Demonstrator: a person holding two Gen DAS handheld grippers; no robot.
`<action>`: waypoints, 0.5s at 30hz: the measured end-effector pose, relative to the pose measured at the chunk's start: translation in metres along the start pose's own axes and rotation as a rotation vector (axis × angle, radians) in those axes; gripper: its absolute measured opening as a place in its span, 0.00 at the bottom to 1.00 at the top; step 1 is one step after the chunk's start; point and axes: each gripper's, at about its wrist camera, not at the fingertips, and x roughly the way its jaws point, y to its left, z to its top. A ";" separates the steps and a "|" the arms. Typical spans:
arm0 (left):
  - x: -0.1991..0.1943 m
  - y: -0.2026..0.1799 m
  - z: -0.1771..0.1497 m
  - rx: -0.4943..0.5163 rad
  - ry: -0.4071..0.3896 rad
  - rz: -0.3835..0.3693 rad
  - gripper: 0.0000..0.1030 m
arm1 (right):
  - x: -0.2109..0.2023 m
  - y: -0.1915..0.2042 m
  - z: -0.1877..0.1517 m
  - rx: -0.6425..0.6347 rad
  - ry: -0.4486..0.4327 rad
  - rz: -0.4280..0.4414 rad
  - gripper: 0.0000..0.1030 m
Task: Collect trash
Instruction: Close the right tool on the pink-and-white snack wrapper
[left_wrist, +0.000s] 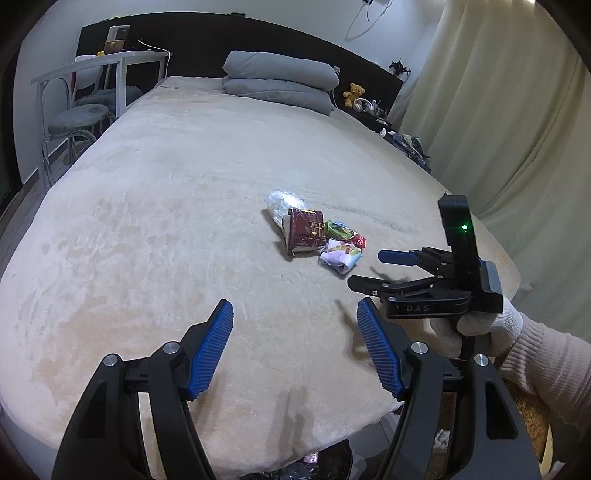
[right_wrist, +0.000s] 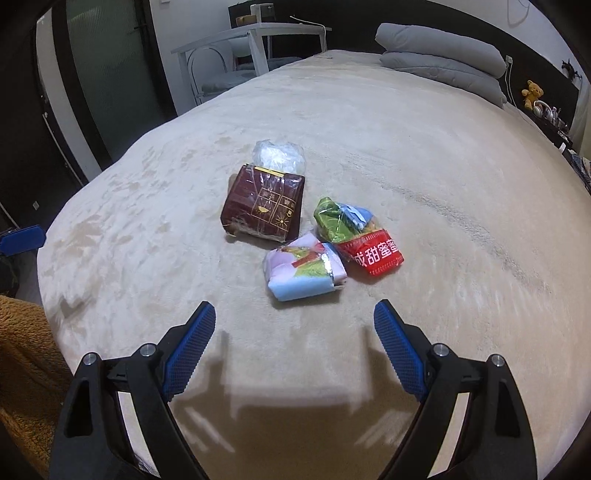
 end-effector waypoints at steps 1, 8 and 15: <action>0.000 0.001 0.000 0.001 0.001 0.003 0.66 | 0.003 -0.002 0.002 -0.001 -0.001 0.002 0.84; 0.000 0.009 0.003 -0.022 0.006 0.014 0.66 | 0.020 -0.001 0.018 -0.034 -0.004 0.015 0.68; 0.012 0.014 0.007 -0.028 0.039 0.045 0.66 | 0.015 0.006 0.018 -0.054 -0.012 0.024 0.52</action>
